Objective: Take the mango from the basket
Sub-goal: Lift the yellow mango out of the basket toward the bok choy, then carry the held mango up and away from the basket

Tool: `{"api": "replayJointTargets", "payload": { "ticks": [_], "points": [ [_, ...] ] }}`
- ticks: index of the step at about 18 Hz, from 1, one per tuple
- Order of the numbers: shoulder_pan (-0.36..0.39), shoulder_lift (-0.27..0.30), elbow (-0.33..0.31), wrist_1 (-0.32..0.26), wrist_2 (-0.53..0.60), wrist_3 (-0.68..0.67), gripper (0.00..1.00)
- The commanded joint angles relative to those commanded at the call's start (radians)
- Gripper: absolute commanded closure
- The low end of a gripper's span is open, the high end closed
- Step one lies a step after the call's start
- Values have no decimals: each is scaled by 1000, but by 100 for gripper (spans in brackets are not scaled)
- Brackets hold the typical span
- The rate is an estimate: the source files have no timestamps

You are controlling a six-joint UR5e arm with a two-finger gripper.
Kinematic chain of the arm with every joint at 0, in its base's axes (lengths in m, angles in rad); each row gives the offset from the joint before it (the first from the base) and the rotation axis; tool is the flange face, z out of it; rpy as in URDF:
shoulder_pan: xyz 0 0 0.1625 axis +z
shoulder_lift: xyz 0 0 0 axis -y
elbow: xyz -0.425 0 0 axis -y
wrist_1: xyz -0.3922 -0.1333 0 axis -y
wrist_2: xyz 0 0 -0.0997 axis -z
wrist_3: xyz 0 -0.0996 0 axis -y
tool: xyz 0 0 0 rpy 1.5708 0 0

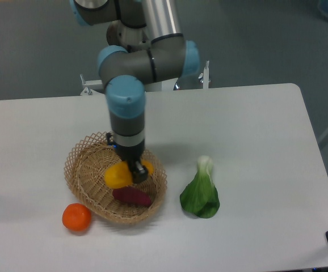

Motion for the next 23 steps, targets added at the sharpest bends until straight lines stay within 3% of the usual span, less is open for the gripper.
{"api": "replayJointTargets", "payload": {
  "ticks": [6,12,18,20,23],
  "points": [
    [112,6,61,-37,-3,5,67],
    [200,-24,164,-130,-6,17,66],
    [261,-57,204,-132,-3,37,66],
    [293,-66,207,-133,-2,148,66],
    [335,-72,209,-133,2,213,65]
  ]
}}
